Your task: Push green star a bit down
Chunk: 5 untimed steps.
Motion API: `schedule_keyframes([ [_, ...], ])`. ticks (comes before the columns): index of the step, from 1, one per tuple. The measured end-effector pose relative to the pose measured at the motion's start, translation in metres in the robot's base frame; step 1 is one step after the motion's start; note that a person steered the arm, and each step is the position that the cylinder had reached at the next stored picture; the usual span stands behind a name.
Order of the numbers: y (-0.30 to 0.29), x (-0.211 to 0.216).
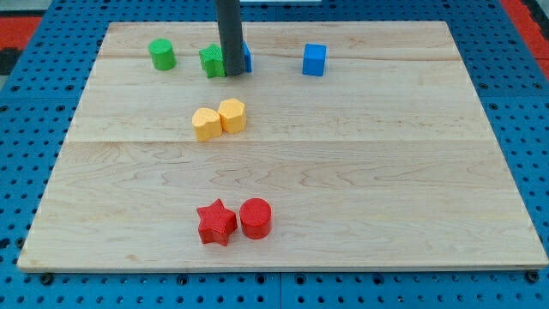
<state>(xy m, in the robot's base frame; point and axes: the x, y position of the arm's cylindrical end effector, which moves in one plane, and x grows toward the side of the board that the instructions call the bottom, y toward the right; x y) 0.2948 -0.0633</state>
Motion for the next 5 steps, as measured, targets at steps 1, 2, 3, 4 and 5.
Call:
schedule_keyframes([
  [1, -0.005, -0.02],
  [2, -0.056, -0.026],
  [3, -0.071, -0.035],
  [4, -0.071, -0.05],
  [5, -0.084, -0.043],
])
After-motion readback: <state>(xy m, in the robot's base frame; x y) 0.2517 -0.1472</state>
